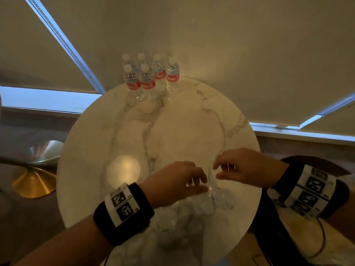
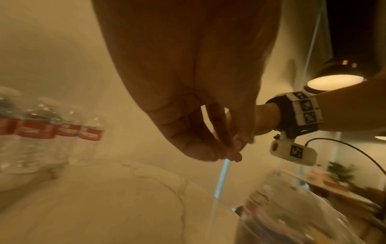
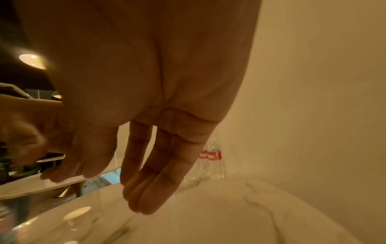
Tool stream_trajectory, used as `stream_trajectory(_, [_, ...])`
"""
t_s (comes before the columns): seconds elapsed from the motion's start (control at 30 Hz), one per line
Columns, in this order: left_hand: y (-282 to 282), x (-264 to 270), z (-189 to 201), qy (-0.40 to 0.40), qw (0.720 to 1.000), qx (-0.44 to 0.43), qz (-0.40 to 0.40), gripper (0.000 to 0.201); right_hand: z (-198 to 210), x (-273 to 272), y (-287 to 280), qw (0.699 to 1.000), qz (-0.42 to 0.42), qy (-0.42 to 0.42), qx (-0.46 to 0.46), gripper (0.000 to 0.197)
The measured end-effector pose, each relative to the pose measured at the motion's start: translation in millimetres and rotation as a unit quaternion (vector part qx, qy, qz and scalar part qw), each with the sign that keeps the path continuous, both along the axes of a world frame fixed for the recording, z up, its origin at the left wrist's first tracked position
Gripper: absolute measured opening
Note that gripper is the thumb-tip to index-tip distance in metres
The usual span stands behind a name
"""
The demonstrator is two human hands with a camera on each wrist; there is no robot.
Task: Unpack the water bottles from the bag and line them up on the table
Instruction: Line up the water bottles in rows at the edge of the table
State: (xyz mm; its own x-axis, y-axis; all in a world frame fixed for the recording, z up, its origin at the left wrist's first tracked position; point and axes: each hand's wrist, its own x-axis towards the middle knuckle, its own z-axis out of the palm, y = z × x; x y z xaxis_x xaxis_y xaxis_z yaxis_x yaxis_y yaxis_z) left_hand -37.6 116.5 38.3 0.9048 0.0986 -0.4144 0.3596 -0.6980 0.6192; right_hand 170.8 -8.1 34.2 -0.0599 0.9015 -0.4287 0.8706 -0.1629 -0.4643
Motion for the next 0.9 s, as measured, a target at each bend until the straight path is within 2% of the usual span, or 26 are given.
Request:
stream_trajectory(0.17, [-39, 3, -14, 0.073, 0.990, 0.025, -0.121, 0.051, -17, -22, -54, 0.998, 0.014, 0.031, -0.052, 0.046])
stream_trajectory(0.4, [-36, 12, -19, 0.077, 0.985, 0.047, -0.144, 0.040, -27, -26, -55, 1.000, -0.012, 0.021, -0.015, 0.030])
stream_trajectory(0.5, [-18, 13, -16, 0.077, 0.991, 0.042, -0.102, 0.039, -25, -13, -31, 1.000, -0.027, 0.010, -0.001, 0.029])
stream_trajectory(0.6, [15, 18, -9, 0.059, 0.997, 0.038, -0.024, 0.038, -22, 5, 7, 0.999, -0.044, 0.005, 0.010, 0.027])
stream_trajectory(0.77, [100, 45, 1, 0.022, 0.992, 0.088, 0.083, 0.035, -23, 38, 105, 0.997, -0.061, -0.031, 0.047, 0.031])
stream_trajectory(0.9, [179, 86, -7, -0.015, 0.978, 0.134, 0.156, 0.032, -28, 61, 195, 0.994, -0.083, -0.056, 0.053, 0.031])
